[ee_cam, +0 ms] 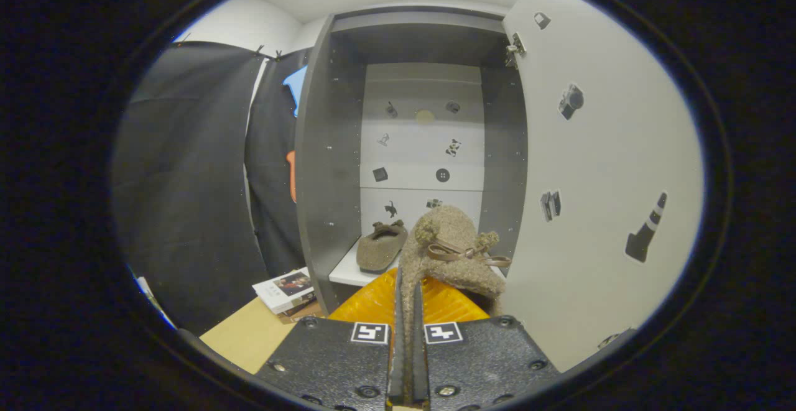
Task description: Open the shoe cabinet door, grab the shoes and put them into the shoe cabinet, then close the shoe cabinet door.
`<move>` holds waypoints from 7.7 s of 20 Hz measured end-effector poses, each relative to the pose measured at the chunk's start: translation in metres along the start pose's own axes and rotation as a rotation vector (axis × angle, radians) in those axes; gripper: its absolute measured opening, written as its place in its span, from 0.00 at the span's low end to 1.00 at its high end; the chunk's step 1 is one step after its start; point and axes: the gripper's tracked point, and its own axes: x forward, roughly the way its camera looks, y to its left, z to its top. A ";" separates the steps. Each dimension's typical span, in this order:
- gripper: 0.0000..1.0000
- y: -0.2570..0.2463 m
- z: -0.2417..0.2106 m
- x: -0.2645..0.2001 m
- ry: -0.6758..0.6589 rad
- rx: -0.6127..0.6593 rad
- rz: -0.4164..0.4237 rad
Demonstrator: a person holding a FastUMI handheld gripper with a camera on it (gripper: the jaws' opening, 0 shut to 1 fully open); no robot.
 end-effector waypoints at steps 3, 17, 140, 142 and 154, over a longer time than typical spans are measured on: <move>0.08 -0.011 0.010 0.039 0.038 -0.020 -0.043; 0.08 -0.050 0.012 0.228 0.126 -0.261 -0.165; 0.96 0.011 0.056 -0.130 -0.083 0.041 -0.015; 0.96 0.002 0.061 -0.137 -0.121 0.060 -0.041; 0.99 -0.045 0.033 -0.254 -0.361 0.115 -0.135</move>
